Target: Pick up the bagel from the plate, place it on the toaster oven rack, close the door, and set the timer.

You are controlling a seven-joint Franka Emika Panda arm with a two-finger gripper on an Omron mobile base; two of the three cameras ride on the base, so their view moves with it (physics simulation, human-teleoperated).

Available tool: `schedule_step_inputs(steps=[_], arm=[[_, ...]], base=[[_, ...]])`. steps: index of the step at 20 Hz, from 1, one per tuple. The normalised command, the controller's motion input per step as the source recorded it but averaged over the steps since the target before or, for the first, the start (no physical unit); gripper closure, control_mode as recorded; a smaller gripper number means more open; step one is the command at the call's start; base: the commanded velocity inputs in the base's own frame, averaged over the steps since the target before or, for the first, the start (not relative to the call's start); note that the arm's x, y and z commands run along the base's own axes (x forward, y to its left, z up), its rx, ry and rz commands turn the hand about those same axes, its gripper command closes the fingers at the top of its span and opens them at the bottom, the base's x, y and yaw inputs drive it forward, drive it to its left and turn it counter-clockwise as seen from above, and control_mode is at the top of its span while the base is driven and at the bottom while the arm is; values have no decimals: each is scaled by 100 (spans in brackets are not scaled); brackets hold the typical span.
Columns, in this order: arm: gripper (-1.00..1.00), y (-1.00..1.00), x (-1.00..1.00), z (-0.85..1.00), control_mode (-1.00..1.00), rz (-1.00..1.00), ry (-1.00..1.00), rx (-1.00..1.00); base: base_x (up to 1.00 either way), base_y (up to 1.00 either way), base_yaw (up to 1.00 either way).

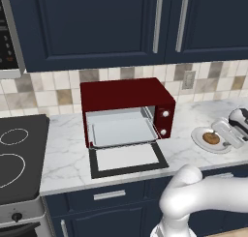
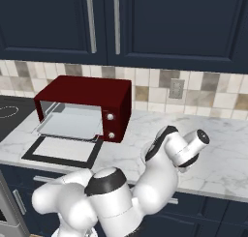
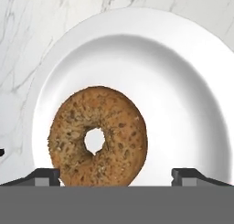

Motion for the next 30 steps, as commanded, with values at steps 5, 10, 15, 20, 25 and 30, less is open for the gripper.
schedule_step_inputs(steps=[5, 10, 15, 20, 25, 30], arm=[[-100, 0, 1, -18, -100, 0, 0, 0], [-100, 1, 4, -40, -100, 0, 0, 0], [100, 10, 5, -52, -100, 0, 3, 0], [100, 9, 0, -41, -100, 0, 2, 0], [100, 0, 0, -38, -100, 0, 2, 0], [100, 0, 0, -35, -100, 0, 1, 0]], base=[[0, 0, 0], [0, 0, 0], [0, 0, 0], [0, 0, 0], [0, 0, 0], [0, 0, 0]])
